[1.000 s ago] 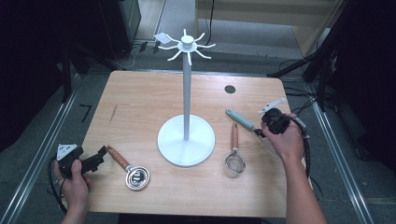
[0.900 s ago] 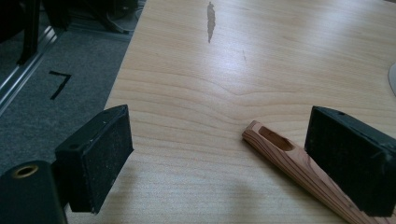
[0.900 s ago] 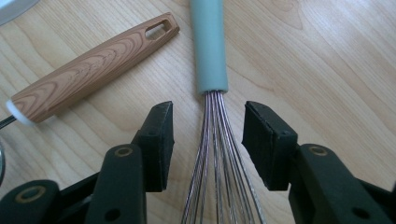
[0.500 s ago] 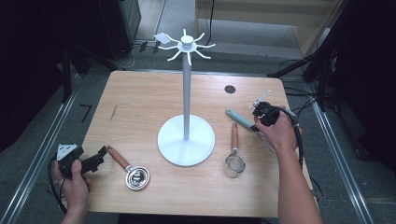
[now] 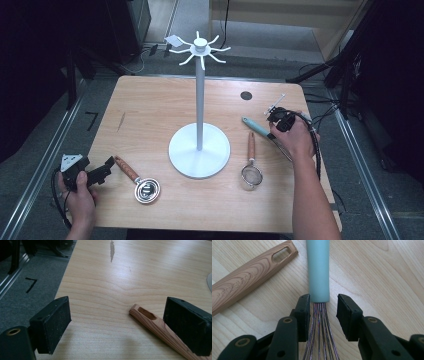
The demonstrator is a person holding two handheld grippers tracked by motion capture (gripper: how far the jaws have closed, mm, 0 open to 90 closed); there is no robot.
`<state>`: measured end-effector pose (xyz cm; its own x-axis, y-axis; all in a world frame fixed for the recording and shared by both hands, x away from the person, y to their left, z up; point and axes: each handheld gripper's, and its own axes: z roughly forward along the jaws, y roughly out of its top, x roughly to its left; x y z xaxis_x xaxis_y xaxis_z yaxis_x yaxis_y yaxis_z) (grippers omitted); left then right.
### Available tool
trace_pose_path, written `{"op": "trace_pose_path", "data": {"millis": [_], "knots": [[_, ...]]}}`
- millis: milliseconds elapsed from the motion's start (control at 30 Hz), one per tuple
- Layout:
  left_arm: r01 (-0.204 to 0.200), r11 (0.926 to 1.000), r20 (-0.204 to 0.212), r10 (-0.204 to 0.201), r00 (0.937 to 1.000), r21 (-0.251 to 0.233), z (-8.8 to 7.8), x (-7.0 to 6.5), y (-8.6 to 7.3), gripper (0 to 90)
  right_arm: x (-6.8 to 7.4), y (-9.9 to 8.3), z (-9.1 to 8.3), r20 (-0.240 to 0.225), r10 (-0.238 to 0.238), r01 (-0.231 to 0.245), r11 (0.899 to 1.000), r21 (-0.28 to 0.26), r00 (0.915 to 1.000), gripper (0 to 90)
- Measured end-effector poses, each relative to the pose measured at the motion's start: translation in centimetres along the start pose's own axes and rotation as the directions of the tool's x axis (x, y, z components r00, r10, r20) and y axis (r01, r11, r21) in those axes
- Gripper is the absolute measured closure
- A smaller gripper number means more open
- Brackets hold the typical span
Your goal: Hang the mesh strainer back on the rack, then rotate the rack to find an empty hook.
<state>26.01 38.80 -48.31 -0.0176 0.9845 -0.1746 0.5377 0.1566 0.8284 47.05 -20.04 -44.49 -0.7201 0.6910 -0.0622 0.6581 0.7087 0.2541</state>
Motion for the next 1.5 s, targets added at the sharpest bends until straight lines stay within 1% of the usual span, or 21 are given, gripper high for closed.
{"op": "trace_pose_path", "data": {"millis": [33, 67, 100, 133, 200, 367, 467, 533, 767, 867, 933, 1100, 1133, 1200, 1233, 1267, 1300, 1333, 1367, 1467, 1500], "knots": [[0.001, 1.0, 0.0, -0.001, 1.0, -0.001, 0.0, 0.0, 0.0, 7.8, 0.0, 0.1, 0.1, -0.001, 0.005, -0.005, 1.0, 0.004, 1.0, 64.7], [0.0, 1.0, 0.0, 0.0, 1.0, 0.0, 0.0, 0.0, 0.0, 7.8, 0.0, 0.2, 0.2, -0.002, 0.003, -0.003, 1.0, 0.019, 1.0, 64.6], [0.001, 1.0, 0.0, -0.001, 1.0, -0.001, 0.0, 0.0, 0.0, 7.8, -0.1, 0.3, 0.4, -0.006, -0.003, 0.003, 1.0, 0.021, 1.0, 64.7], [0.001, 1.0, -0.001, -0.001, 1.0, 0.001, 0.0, 0.0, 0.0, 7.8, -0.1, 0.3, 0.5, -0.013, 0.008, -0.007, 1.0, 0.025, 0.9999, 64.8], [0.002, 1.0, 0.001, -0.002, 1.0, 0.001, 0.0, 0.0, 0.0, 7.8, -0.1, 0.5, 0.7, -0.018, 0.014, -0.013, 0.999, 0.033, 0.9997, 64.9], [0.002, 1.0, 0.003, -0.002, 1.0, 0.0, 0.0, 0.0, 0.0, 7.8, -0.1, 0.9, 1.3, -0.028, 0.004, -0.002, 0.999, 0.053, 0.9996, 67.0], [0.003, 1.0, 0.006, -0.003, 1.0, 0.003, 0.0, 0.0, 0.0, 7.9, 0.0, 1.1, 1.6, -0.04, 0.015, -0.013, 0.997, 0.072, 0.9991, 69.2], [0.002, 1.0, 0.006, -0.002, 1.0, 0.005, 0.0, 0.0, 0.0, 8.0, -0.1, 1.1, 1.7, -0.049, 0.019, -0.015, 0.998, 0.069, 0.9986, 69.7], [0.0, 1.0, 0.006, 0.0, 1.0, 0.004, 0.0, 0.0, 0.0, 8.0, -0.3, 1.0, 1.9, -0.056, 0.021, -0.016, 0.996, 0.086, 0.9982, 69.7], [-0.001, 1.0, 0.005, 0.001, 1.0, 0.003, 0.0, 0.0, 0.0, 7.9, -0.4, 1.1, 2.2, -0.06, 0.025, -0.018, 0.993, 0.116, 0.9979, 69.4], [-0.002, 1.0, 0.005, 0.002, 1.0, 0.005, 0.0, 0.0, 0.0, 8.0, -0.5, 1.1, 2.2, -0.065, 0.033, -0.026, 0.993, 0.115, 0.9973, 69.5], [-0.004, 1.0, 0.005, 0.004, 1.0, 0.007, 0.0, 0.0, 0.0, 8.0, -0.7, 1.2, 2.3, -0.071, 0.033, -0.024, 0.993, 0.119, 0.9969, 69.1], [-0.005, 1.0, 0.004, 0.005, 1.0, 0.006, 0.0, 0.0, 0.0, 8.0, -0.7, 1.3, 2.3, -0.077, 0.036, -0.026, 0.991, 0.132, 0.9964, 67.4], [-0.005, 1.0, 0.004, 0.005, 1.0, 0.006, 0.0, 0.0, 0.0, 8.0, -0.7, 1.7, 2.4, -0.086, 0.014, 0.0, 0.986, 0.167, 0.9962, 62.6], [-0.005, 1.0, 0.004, 0.005, 1.0, 0.006, 0.0, 0.0, 0.0, 8.0, -0.6, 2.0, 2.4, -0.081, 0.001, 0.014, 0.982, 0.187, 0.9967, 59.0], [-0.004, 1.0, 0.005, 0.004, 1.0, 0.006, 0.0, 0.0, 0.0, 8.0, -0.5, 2.2, 2.5, -0.075, -0.004, 0.019, 0.98, 0.2, 0.9972, 56.7], [-0.003, 1.0, 0.006, 0.003, 1.0, 0.007, 0.0, 0.0, 0.0, 8.0, -0.5, 2.4, 2.6, -0.068, -0.011, 0.026, 0.976, 0.216, 0.9976, 57.0], [-0.002, 1.0, 0.005, 0.002, 1.0, 0.007, 0.0, 0.0, 0.0, 8.0, -0.5, 2.6, 2.7, -0.066, -0.009, 0.023, 0.976, 0.216, 0.9978, 59.6], [-0.001, 1.0, 0.006, 0.001, 1.0, 0.008, 0.0, 0.0, 0.0, 8.0, -0.5, 2.7, 2.6, -0.067, -0.013, 0.027, 0.977, 0.211, 0.9977, 62.5], [0.002, 1.0, 0.007, -0.002, 1.0, 0.006, 0.1, 0.0, 0.0, 8.0, -0.5, 3.0, 2.7, -0.069, -0.002, 0.015, 0.981, 0.195, 0.9976, 63.9], [0.003, 1.0, 0.007, -0.003, 1.0, 0.007, 0.1, 0.0, 0.0, 7.9, -0.5, 3.1, 2.7, -0.07, -0.015, 0.029, 0.98, 0.197, 0.9974, 63.9]]}}
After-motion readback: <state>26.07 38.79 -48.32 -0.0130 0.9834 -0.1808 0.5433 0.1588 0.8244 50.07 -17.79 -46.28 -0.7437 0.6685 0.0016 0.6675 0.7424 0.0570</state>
